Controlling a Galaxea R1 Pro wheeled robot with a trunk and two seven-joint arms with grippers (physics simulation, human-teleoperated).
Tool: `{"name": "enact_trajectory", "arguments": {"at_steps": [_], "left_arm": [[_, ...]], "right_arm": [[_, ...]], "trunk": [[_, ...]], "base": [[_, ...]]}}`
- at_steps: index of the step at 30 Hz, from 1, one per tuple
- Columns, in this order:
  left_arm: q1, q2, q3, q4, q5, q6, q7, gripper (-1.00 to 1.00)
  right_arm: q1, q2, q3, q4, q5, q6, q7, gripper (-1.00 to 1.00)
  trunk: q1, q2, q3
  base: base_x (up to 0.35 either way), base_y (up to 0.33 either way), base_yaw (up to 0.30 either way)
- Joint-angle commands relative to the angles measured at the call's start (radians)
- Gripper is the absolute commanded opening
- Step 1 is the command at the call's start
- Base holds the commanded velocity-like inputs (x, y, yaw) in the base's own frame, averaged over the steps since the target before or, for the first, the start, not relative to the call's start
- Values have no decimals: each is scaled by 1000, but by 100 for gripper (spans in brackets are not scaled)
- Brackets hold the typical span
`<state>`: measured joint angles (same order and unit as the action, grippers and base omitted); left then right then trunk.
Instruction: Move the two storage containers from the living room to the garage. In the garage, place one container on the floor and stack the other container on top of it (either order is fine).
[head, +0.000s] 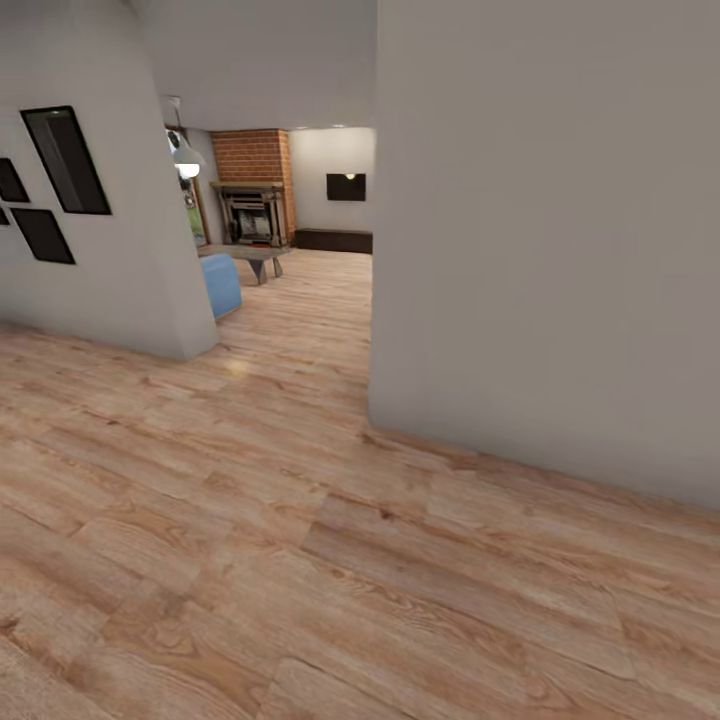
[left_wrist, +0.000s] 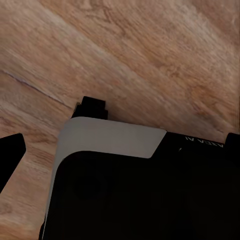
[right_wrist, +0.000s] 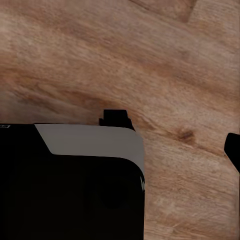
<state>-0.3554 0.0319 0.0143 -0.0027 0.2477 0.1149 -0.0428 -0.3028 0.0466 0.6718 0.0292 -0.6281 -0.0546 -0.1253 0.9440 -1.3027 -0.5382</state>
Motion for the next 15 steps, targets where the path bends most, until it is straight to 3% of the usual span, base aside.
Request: {"name": "enact_trajectory", "arguments": {"at_steps": [1,8,15], "left_arm": [[-1,0,1,0,7,5,-3,100],[-1,0,1,0,7,5,-3,100],[-1,0,1,0,7,5,-3,100]], "right_arm": [[-1,1,8,3,-8,-5,0,100],[-1,1,8,3,-8,-5,0,100],[-1,1,8,3,-8,-5,0,100]], "trunk": [[1,0,-1],[1,0,-1],[1,0,-1]], "base": [[322,0,269],[322,0,259],[322,0,49]]}}
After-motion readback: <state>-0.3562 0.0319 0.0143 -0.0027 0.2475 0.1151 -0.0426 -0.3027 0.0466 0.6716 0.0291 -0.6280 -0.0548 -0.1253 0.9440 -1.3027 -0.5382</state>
